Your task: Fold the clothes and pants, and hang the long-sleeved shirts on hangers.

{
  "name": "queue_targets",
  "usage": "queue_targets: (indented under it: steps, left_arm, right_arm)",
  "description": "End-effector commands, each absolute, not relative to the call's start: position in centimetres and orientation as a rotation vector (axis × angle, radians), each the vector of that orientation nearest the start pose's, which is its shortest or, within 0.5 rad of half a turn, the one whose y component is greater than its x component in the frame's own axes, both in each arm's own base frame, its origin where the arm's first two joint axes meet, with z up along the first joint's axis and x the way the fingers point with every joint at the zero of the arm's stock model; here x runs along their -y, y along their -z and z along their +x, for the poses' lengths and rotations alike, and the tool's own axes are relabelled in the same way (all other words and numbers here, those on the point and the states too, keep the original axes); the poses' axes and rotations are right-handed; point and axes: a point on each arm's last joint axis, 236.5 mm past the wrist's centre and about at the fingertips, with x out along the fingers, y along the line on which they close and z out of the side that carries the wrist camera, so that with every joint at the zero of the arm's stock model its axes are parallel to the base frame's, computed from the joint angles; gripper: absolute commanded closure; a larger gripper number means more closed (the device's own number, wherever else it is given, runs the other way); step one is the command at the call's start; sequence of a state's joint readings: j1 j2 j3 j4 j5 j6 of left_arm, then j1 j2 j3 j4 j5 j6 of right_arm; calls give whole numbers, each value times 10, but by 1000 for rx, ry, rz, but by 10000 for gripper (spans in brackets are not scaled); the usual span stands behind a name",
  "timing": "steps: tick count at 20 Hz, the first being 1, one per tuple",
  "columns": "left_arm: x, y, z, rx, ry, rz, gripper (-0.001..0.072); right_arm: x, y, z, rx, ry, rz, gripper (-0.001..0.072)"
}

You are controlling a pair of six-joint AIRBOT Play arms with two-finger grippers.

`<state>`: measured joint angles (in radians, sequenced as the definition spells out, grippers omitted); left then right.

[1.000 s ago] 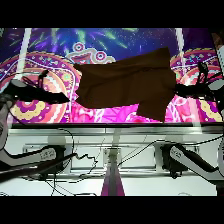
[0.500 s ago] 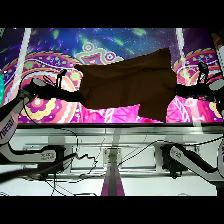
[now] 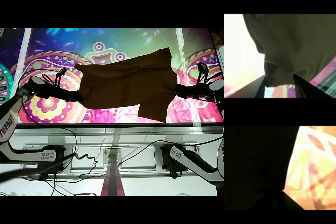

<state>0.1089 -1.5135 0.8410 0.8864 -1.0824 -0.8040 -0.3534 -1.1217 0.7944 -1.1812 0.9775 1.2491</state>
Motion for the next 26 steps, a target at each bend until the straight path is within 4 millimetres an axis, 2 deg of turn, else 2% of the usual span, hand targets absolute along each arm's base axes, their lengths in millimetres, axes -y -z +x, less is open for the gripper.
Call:
queue_targets:
  steps: [1, 2, 3, 7, 8, 9, 10, 12, 13, 15, 16, 18, 20, 21, 23, 26]
  left_arm:
    - [84, 122, 310, -1450, 651, -225, 393]
    - [84, 122, 311, -1447, 649, -226, 520]
    - [85, 123, 312, -1445, 649, -222, 587]
    - [97, 125, 315, -1429, 661, -177, 588]
    - [98, 126, 316, -1424, 662, -170, 606]
    - [99, 125, 317, -1421, 662, -169, 692]
    - [99, 123, 317, -1421, 668, -168, 695]
    - [97, 105, 326, -1394, 683, -164, 696]
    - [95, 87, 335, -1356, 691, -151, 696]
    - [86, 34, 362, -1225, 684, -101, 696]
    - [78, -2, 378, -1127, 655, -66, 696]
    - [63, -85, 399, -917, 585, -36, 696]
    - [51, -187, 403, -644, 512, -14, 696]
    - [44, -236, 397, -505, 464, -4, 696]
    - [29, -326, 371, -226, 339, 27, 696]
    - [11, -446, 299, 178, 138, 106, 696]
  right_arm:
    - [42, 37, 331, -1193, -32, 337, 700]
    - [41, 37, 331, -1193, -32, 338, 699]
    - [41, 37, 331, -1192, -33, 340, 699]
    - [39, 37, 331, -1192, -37, 348, 700]
    - [38, 36, 331, -1192, -41, 357, 699]
    - [36, 36, 331, -1191, -45, 366, 699]
    - [33, 35, 331, -1192, -52, 379, 699]
    - [30, 27, 332, -1194, -72, 379, 700]
    - [30, 16, 336, -1183, -82, 370, 700]
    - [33, -18, 349, -1114, -95, 333, 700]
    - [35, -42, 357, -1057, -96, 310, 700]
    - [35, -107, 370, -895, -103, 267, 700]
    - [28, -175, 371, -732, -118, 231, 700]
    - [22, -213, 366, -641, -127, 209, 700]
    - [12, -283, 346, -469, -134, 154, 700]
    - [-4, -382, 296, -196, -115, 56, 700]
